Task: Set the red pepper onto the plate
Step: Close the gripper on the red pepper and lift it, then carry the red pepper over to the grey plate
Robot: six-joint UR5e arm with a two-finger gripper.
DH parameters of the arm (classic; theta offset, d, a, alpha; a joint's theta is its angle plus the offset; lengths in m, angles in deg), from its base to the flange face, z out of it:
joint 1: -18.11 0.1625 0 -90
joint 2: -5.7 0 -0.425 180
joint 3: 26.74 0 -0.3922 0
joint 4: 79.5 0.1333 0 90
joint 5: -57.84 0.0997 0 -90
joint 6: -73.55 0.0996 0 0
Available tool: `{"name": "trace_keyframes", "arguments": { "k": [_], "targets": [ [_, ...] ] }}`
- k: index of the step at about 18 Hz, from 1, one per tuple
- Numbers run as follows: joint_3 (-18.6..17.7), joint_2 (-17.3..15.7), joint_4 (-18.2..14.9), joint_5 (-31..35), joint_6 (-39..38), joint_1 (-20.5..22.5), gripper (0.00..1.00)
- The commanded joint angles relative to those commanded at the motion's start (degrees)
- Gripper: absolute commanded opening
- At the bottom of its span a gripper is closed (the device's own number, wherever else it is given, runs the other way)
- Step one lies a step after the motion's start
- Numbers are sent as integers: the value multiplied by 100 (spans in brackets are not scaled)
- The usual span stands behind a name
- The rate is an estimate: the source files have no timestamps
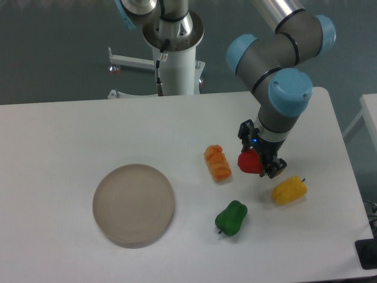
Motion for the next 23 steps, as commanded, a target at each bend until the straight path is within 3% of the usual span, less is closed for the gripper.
{"name": "trace_keyframes", "arguments": {
  "k": [6,8,11,12,14,17,23],
  "targets": [
    [26,61,0,-123,-315,-52,31],
    [44,88,9,-149,-622,-228,31],
    [44,88,26,-403,-1482,-929,31],
    [35,97,140,-465,-1764,-1114,31],
    [-88,158,701,-545,-2511,-1563,31],
    [-105,438,1150,-501,-3215,-2125,30],
    [-184,641,1266,-492,-3305,-2320,31]
  ]
}}
